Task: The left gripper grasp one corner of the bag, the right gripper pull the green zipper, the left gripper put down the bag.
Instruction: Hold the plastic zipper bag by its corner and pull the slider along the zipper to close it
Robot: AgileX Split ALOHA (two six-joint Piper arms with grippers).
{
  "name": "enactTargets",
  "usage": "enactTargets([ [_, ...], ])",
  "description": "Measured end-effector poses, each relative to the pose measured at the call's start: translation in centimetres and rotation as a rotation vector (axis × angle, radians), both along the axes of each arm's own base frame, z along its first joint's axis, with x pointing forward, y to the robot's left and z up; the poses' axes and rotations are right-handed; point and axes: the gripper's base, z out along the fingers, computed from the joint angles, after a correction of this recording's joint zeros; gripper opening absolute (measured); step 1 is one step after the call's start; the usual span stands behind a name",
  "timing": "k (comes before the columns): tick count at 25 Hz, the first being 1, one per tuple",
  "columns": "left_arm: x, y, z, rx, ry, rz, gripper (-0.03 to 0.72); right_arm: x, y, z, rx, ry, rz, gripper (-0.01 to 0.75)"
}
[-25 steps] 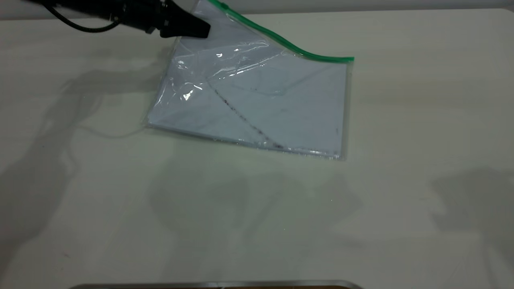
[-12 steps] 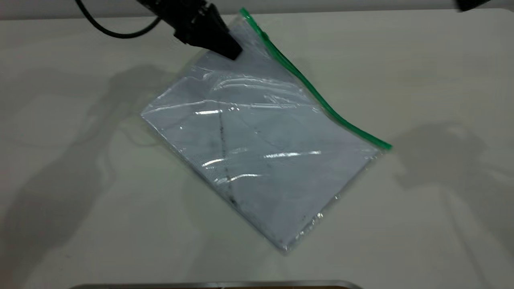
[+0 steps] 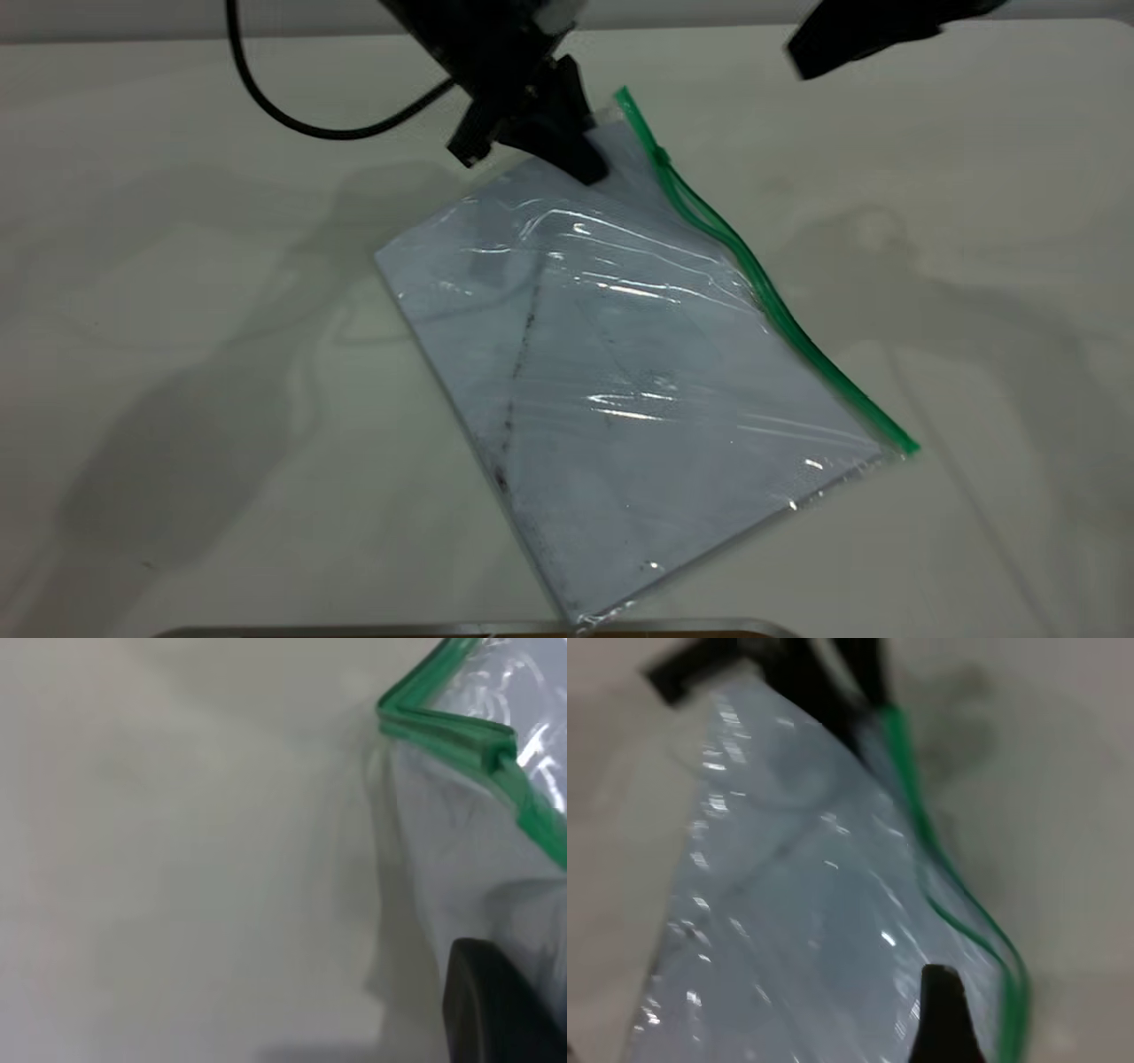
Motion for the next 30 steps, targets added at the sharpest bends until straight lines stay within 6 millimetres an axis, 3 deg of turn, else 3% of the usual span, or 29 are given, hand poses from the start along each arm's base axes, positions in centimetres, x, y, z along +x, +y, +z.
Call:
enactTargets([
  [7,0.2,-1.7,0.9,-0.169,-0.058,0.008,0.053,0.8,0.9,-2.2,0.077,0.008,0.079,0.576],
  [11,0.3,-2.4,1.7,-0.278,-0.031,0.062,0.053,0.8,1.0,-2.5,0.087,0.011,0.082,0.576],
  [26,-0.5,-3.4,1.9,-0.304,0.007,0.020,0.053,1.4,0.5,-2.7,0.031,-0.039,0.033,0.576],
  [30,-0.9,-3.8,2.0,-0.305,0.014,0.004,0.053,1.4,0.5,-2.7,0.033,-0.039,0.031,0.532],
])
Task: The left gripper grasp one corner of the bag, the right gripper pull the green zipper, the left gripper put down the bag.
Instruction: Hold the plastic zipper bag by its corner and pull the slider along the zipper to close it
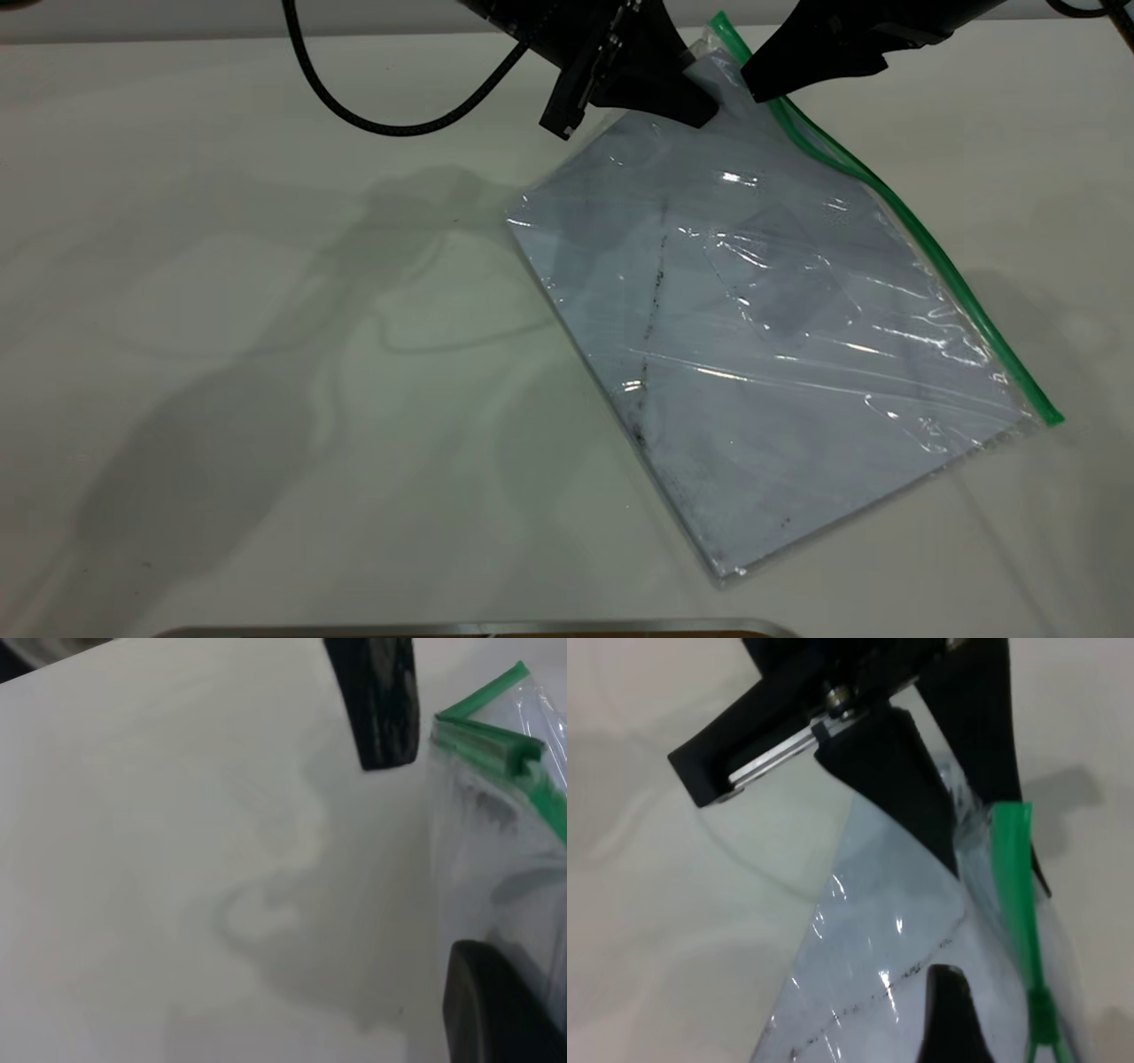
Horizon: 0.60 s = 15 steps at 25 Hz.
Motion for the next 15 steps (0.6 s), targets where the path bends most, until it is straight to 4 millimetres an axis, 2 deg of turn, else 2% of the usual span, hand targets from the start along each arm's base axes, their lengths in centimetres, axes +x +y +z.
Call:
enactTargets([
  [10,-0.57,-0.72,0.03,-0.003,0.008,-0.028,0.053,0.08,-0.14,-0.07,-0.019,-0.009,-0.003,0.257],
  [15,-0.50,-0.73,0.01,-0.001,0.003,-0.021,0.053,0.04,-0.15,-0.10,-0.021,-0.003,-0.003,0.211],
])
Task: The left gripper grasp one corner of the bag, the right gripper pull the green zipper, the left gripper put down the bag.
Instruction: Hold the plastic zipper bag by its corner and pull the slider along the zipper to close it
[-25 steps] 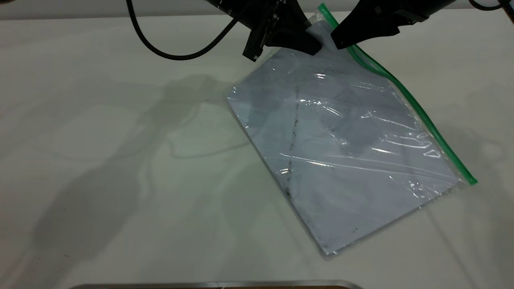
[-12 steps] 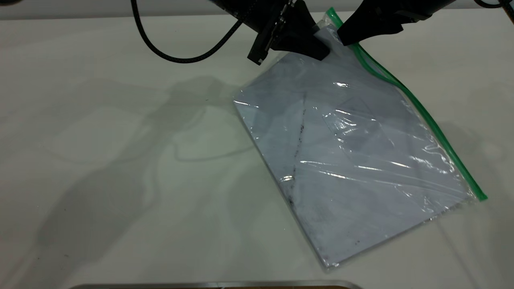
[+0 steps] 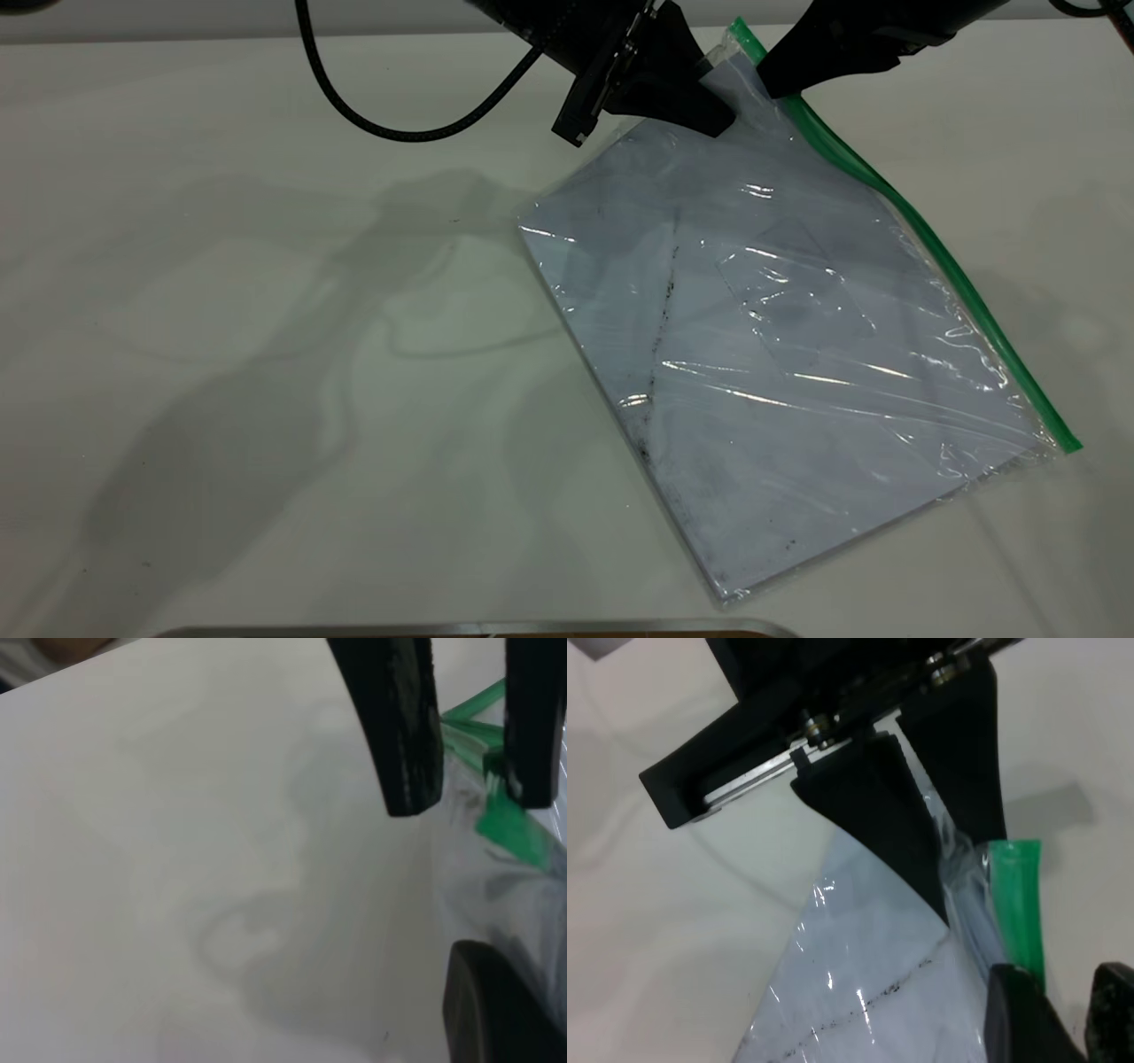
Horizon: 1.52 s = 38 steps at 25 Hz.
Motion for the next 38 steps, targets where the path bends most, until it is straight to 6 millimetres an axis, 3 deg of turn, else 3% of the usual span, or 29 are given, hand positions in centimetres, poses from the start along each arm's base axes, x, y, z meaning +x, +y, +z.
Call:
enactTargets([
  [15,0.0,0.0,0.0,0.001,-0.003,0.004,0.053,-0.2,-0.1,-0.2,-0.008,0.040,-0.018,0.218],
  [24,0.1,-0.1,0.1,-0.008,0.000,0.009,0.053,-0.3,-0.1,-0.2,-0.010,0.055,-0.022,0.036],
  [38,0.9,1.3,0.5,-0.060,0.035,0.041,0.053,-0.1,-0.1,-0.1,-0.023,0.044,-0.006,0.034],
])
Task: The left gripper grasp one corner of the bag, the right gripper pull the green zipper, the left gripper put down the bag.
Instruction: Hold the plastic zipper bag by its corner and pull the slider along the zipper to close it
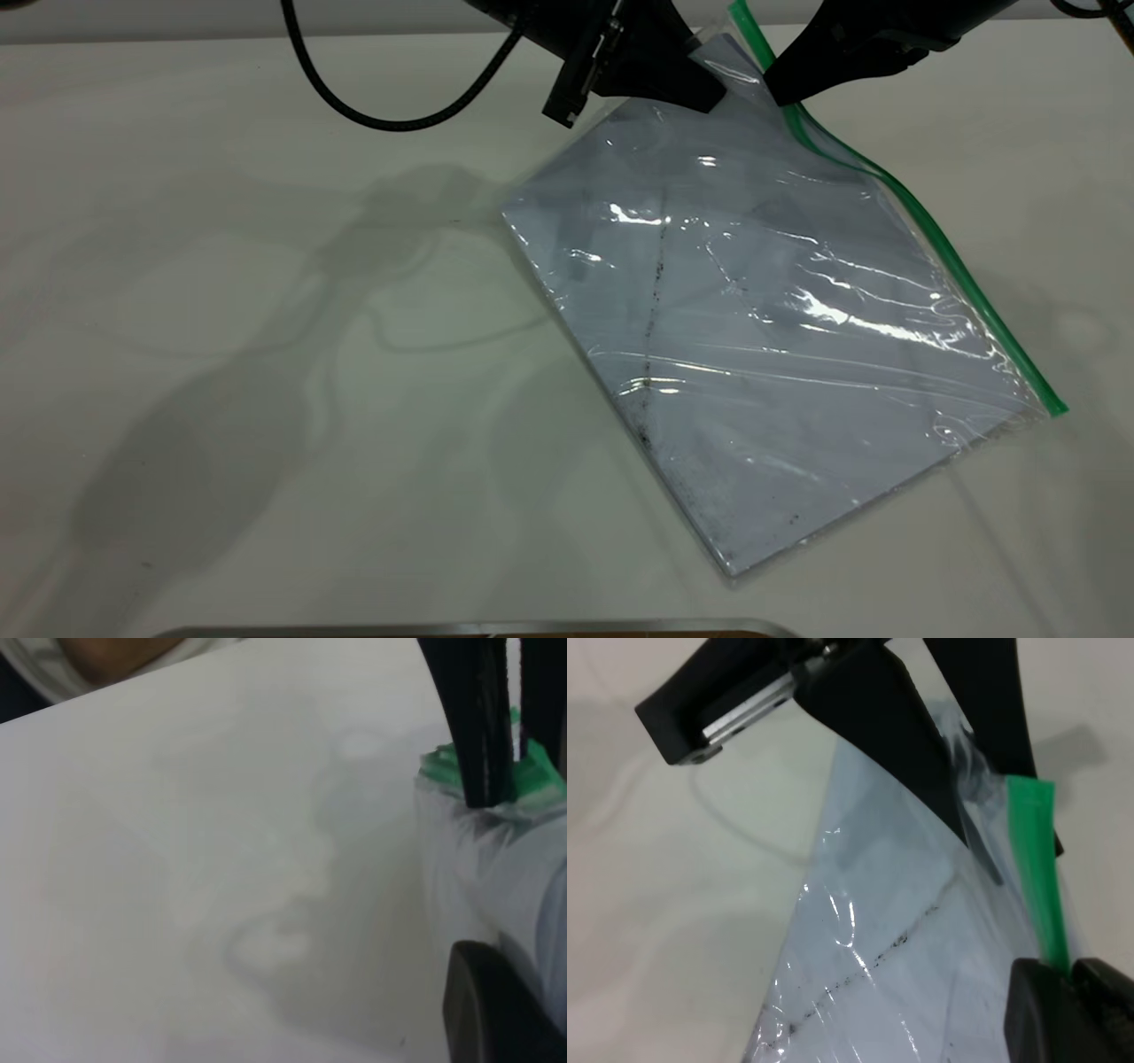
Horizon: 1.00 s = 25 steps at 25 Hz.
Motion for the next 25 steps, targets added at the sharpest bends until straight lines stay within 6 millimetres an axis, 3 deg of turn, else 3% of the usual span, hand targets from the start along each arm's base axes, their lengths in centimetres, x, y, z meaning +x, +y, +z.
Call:
enactTargets([
  [17,0.3,1.1,-0.1,-0.029,0.037,0.003,0.053,0.2,-0.1,-0.2,-0.048,-0.028,-0.006,0.039],
  [25,0.8,1.9,1.2,-0.032,0.018,0.013,0.053,0.3,-0.1,-0.1,-0.057,-0.035,-0.005,0.045],
])
